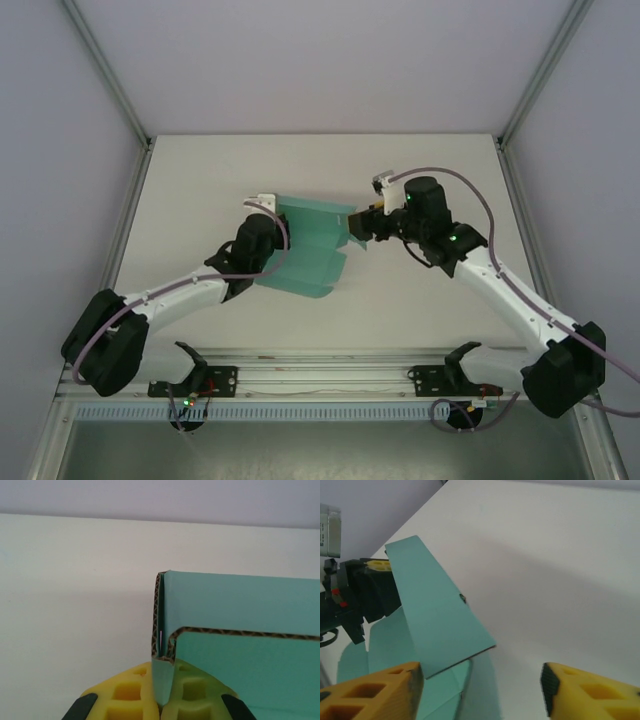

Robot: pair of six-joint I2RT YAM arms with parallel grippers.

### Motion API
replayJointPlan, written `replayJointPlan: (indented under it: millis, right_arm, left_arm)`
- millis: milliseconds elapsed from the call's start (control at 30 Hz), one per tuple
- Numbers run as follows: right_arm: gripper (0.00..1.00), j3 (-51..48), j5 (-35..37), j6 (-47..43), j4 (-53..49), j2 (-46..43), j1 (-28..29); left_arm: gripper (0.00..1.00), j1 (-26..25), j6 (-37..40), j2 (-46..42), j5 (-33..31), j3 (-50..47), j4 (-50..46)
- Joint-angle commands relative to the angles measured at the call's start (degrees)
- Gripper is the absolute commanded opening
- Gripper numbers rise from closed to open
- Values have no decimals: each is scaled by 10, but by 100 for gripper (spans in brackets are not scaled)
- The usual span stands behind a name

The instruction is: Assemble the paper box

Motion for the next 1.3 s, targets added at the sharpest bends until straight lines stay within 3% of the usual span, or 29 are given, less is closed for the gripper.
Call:
replayJointPlan:
  millis: [0,300,467,600,700,933,1067,1133,1233,1267]
  right_arm:
    - [50,8,-112,-39,-12,10,-2]
    - [27,3,-178,-61,-24,0,-3]
    - [12,2,-313,-38,27,10,-4]
    - [8,0,-372,-9,70,12,-4]
    - [8,5,-364,-1,64,15,-5]
    - [8,26,-265,-41,-10,28,-9]
    - [18,49,-182,-60,-57,38,-10]
    - [36,45,-143,-72,-68,23,-10]
    - [49,28,-100,-63,-60,-15,-11]
    - [61,20,-88,-57,-52,-30,-10]
  left_arm:
    - [0,19,9,-20,81,-9,43]
    - [0,51,1,-13,168,-24,99]
    - [0,51,19,-10,194,-33,126]
    - [0,54,39,-4,214,-51,182]
    - [0,57,40,9,237,-53,224]
    - [0,57,49,18,276,-32,249]
    - [0,58,56,20,267,-11,218]
    - [0,57,54,16,235,-5,193]
    - [0,57,51,11,163,3,146]
    - [0,57,50,12,144,6,133]
